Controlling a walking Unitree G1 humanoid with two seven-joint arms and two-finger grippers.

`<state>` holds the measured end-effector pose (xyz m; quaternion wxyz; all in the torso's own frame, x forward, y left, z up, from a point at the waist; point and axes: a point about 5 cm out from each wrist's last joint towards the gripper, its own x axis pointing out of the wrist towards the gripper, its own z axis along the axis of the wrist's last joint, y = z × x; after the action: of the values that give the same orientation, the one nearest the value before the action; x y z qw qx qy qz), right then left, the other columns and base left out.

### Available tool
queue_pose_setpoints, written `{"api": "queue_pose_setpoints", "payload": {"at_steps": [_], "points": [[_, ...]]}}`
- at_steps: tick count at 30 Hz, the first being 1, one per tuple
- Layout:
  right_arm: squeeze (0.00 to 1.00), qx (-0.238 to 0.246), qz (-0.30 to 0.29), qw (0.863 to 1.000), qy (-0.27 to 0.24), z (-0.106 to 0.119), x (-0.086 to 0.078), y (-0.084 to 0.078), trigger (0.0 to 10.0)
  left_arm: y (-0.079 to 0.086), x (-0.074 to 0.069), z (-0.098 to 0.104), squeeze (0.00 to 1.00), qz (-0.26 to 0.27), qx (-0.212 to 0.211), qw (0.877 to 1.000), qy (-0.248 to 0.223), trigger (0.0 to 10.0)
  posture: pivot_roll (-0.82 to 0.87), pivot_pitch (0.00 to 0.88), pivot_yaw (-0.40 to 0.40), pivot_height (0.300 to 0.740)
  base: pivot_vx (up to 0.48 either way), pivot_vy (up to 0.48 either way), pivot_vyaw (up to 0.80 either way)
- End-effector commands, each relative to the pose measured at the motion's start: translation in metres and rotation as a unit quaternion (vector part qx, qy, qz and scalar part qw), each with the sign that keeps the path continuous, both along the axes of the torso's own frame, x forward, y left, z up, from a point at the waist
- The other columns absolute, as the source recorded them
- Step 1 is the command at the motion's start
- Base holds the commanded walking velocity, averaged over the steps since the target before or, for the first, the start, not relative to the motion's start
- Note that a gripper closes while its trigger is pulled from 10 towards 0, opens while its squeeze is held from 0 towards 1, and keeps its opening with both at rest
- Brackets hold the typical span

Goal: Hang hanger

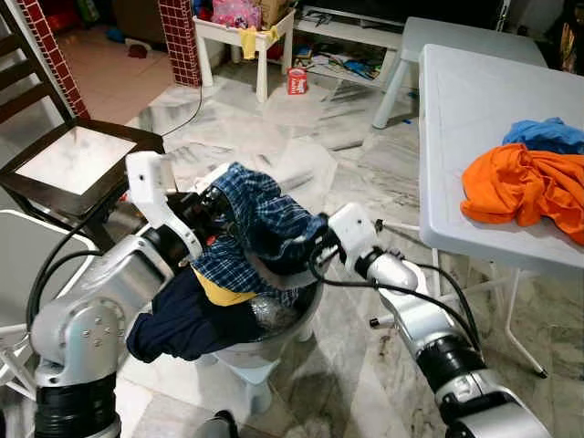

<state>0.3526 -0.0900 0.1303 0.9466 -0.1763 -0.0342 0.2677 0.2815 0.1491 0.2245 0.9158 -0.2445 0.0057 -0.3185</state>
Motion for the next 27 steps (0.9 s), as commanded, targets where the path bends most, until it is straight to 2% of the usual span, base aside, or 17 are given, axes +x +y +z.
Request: {"api": "queue_pose_setpoints", "payload": {"at_steps": [1, 4, 6, 7, 8, 9, 11, 12, 13, 14, 15, 17, 20, 22, 24, 27], "points": [[0.00, 0.002, -0.005, 1.000, 0.004, -0.002, 0.000, 0.000, 10.0, 0.004, -0.002, -0.003, 0.00, 0.010, 0.017, 1.000, 0.013, 0.0, 0.10, 0.129, -0.049, 0.740, 0.000, 0.000, 0.00], [0.00, 0.000, -0.003, 1.000, 0.004, -0.002, 0.000, 0.001, 10.0, 0.008, 0.001, -0.007, 0.00, 0.029, 0.034, 0.999, 0.030, 0.0, 0.10, 0.127, -0.047, 0.740, 0.000, 0.000, 0.00], [0.00, -0.005, 0.004, 1.000, 0.009, -0.004, 0.000, 0.001, 10.0, 0.015, 0.006, -0.013, 0.00, 0.072, 0.078, 0.993, 0.041, 0.0, 0.10, 0.127, -0.047, 0.740, 0.000, 0.000, 0.00], [0.40, -0.043, 0.029, 0.998, 0.037, -0.013, -0.003, 0.002, 10.0, 0.030, 0.015, -0.022, 0.00, 0.141, 0.146, 0.978, 0.045, 0.0, 0.09, 0.117, -0.047, 0.740, 0.000, 0.000, 0.00], [0.87, -0.057, 0.037, 0.997, 0.044, -0.017, -0.004, 0.002, 10.0, 0.035, 0.018, -0.024, 0.00, 0.164, 0.161, 0.972, 0.045, 0.0, 0.09, 0.112, -0.047, 0.740, 0.000, 0.000, 0.00], [1.00, -0.072, 0.049, 0.995, 0.049, -0.020, -0.005, 0.001, 10.0, 0.040, 0.021, -0.024, 0.00, 0.190, 0.163, 0.967, 0.049, 0.0, 0.09, 0.110, -0.048, 0.740, 0.000, 0.000, 0.00], [1.00, -0.094, 0.076, 0.990, 0.067, -0.027, -0.010, -0.001, 10.0, 0.049, 0.025, -0.025, 0.00, 0.230, 0.165, 0.958, 0.050, 0.0, 0.08, 0.100, -0.050, 0.740, 0.000, 0.000, 0.00], [1.00, -0.143, 0.110, 0.981, 0.067, -0.033, -0.015, -0.004, 10.0, 0.056, 0.028, -0.024, 0.00, 0.266, 0.161, 0.949, 0.050, 0.0, 0.08, 0.093, -0.052, 0.740, 0.000, 0.000, 0.00], [1.00, -0.163, 0.123, 0.977, 0.068, -0.035, -0.017, -0.006, 10.0, 0.058, 0.028, -0.024, 0.00, 0.275, 0.159, 0.947, 0.050, 0.0, 0.08, 0.091, -0.053, 0.740, 0.000, 0.000, 0.00], [1.00, -0.163, 0.123, 0.977, 0.068, -0.035, -0.017, -0.006, 10.0, 0.058, 0.028, -0.024, 0.00, 0.275, 0.159, 0.947, 0.050, 0.0, 0.08, 0.091, -0.053, 0.740, 0.000, 0.000, 0.00], [1.00, -0.197, 0.154, 0.966, 0.071, -0.039, -0.022, -0.009, 10.0, 0.061, 0.029, -0.026, 0.00, 0.296, 0.166, 0.940, 0.044, 0.0, 0.08, 0.083, -0.057, 0.740, 0.000, 0.000, 0.00], [1.00, -0.220, 0.200, 0.951, 0.079, -0.040, -0.029, -0.015, 10.0, 0.063, 0.032, -0.029, 0.00, 0.321, 0.161, 0.932, 0.043, 0.0, 0.08, 0.072, -0.066, 0.740, 0.000, 0.000, 0.00], [1.00, -0.229, 0.233, 0.942, 0.080, -0.038, -0.033, -0.018, 10.0, 0.062, 0.035, -0.031, 0.00, 0.331, 0.169, 0.928, 0.035, 0.0, 0.08, 0.067, -0.068, 0.740, 0.000, 0.000, 0.00], [1.00, -0.216, 0.269, 0.934, 0.095, -0.035, -0.037, -0.025, 10.0, 0.061, 0.040, -0.034, 0.00, 0.344, 0.171, 0.923, 0.036, 0.0, 0.08, 0.058, -0.067, 0.740, 0.000, 0.000, 0.00], [1.00, -0.213, 0.276, 0.932, 0.097, -0.034, -0.039, -0.027, 10.0, 0.060, 0.041, -0.035, 0.00, 0.346, 0.172, 0.922, 0.036, 0.0, 0.08, 0.057, -0.068, 0.740, 0.000, 0.000, 0.00], [1.00, -0.156, 0.314, 0.930, 0.111, -0.023, -0.043, -0.032, 10.0, 0.052, 0.047, -0.038, 0.00, 0.345, 0.180, 0.920, 0.034, 0.0, 0.05, 0.038, -0.064, 0.740, 0.000, 0.000, 0.00]]}}
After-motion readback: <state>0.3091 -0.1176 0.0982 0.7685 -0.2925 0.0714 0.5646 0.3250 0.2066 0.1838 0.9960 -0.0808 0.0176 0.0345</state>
